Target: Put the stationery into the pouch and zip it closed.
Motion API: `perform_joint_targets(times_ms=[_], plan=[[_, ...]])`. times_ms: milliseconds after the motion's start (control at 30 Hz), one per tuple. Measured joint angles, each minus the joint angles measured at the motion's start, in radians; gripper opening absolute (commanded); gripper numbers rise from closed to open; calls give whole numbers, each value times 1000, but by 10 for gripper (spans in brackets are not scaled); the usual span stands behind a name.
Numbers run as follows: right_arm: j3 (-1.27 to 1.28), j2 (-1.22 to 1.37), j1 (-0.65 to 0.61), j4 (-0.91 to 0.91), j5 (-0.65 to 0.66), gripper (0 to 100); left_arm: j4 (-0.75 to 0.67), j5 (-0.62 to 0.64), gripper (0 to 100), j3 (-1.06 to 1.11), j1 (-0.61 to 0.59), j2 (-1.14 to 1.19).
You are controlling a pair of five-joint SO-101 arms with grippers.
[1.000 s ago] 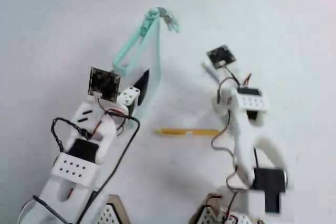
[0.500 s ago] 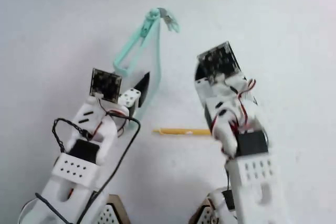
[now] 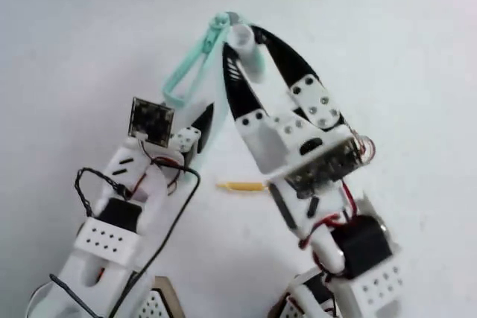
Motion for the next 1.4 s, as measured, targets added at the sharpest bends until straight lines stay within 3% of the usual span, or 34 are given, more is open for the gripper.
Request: perform_joint_targets(times_ms=[300, 667, 1233, 1400], plan=[[2, 256, -104, -245, 0, 17, 0, 0, 203, 0, 0, 0], [-84, 450, -120, -256, 0, 17, 0, 0, 203, 0, 0, 0], [-92, 451, -121, -98, -49, 19, 0, 3, 203, 0, 0, 0], [-135, 454, -114, 37, -107, 148, 0, 8, 203, 0, 0, 0]])
